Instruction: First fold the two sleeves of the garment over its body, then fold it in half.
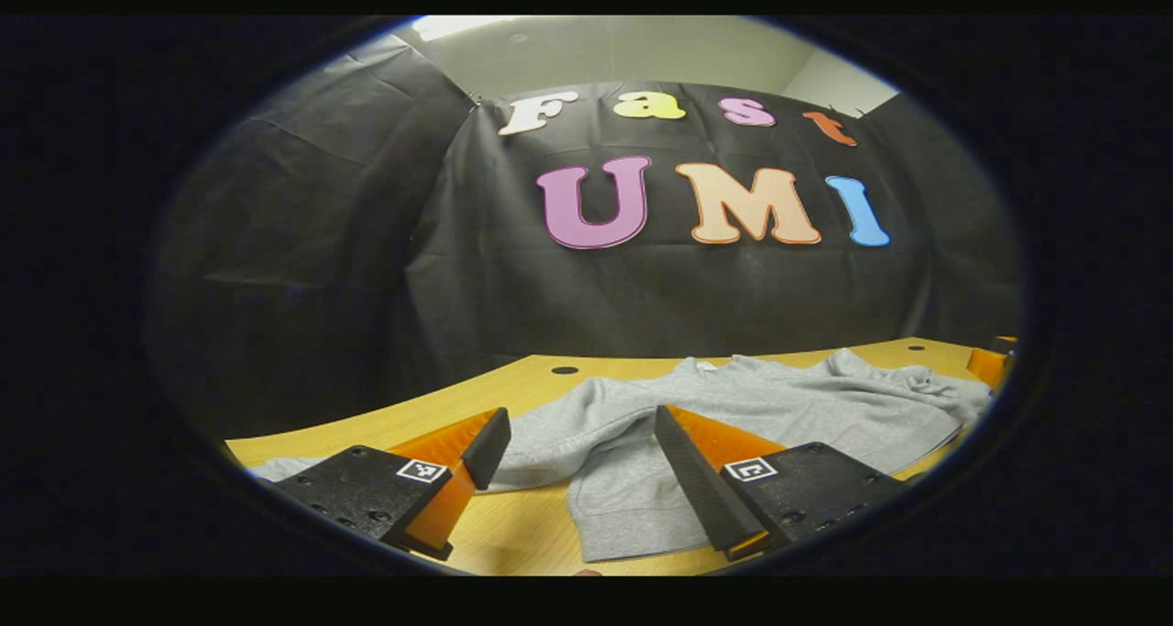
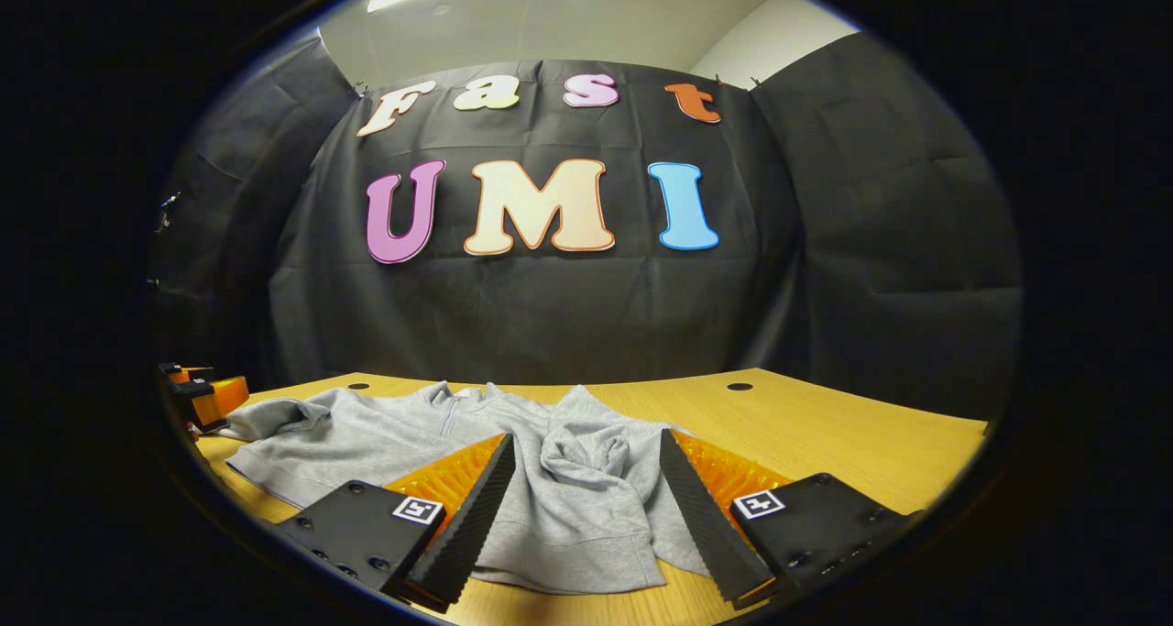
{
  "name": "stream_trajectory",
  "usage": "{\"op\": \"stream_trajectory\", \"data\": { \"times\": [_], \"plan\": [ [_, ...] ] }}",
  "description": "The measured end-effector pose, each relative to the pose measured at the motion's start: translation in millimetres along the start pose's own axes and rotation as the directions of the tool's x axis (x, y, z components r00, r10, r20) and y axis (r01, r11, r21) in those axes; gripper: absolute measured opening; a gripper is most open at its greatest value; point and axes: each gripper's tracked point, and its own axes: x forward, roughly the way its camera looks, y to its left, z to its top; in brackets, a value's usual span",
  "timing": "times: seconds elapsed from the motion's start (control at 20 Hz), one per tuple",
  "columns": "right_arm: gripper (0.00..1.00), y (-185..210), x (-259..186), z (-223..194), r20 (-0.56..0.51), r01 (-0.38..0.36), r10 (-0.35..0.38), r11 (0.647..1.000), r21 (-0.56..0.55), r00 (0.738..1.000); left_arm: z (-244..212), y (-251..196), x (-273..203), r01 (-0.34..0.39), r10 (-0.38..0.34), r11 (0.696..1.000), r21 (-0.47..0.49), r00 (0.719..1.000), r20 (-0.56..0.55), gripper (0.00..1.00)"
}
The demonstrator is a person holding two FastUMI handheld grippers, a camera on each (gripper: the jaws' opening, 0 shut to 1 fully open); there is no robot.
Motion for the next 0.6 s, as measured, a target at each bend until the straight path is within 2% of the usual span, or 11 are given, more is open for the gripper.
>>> {"op": "stream_trajectory", "data": {
  "times": [0.4, 0.6],
  "plan": [
    [0.99, 1, 0, 0, 0.0, -0.003, 0.003, 1.0, 0.002, 1.0, 0, -1, -1, 0.0, 0.0, 1.0, 0.0, 1.0, 0.0, 0.94],
    [0.99, -14, 3, 5, -0.023, 0.004, -0.003, 0.999, 0.038, 1.0, 0, -2, -1, 0.003, -0.003, 1.0, 0.0, 1.0, 0.0, 0.94]
  ]
}}
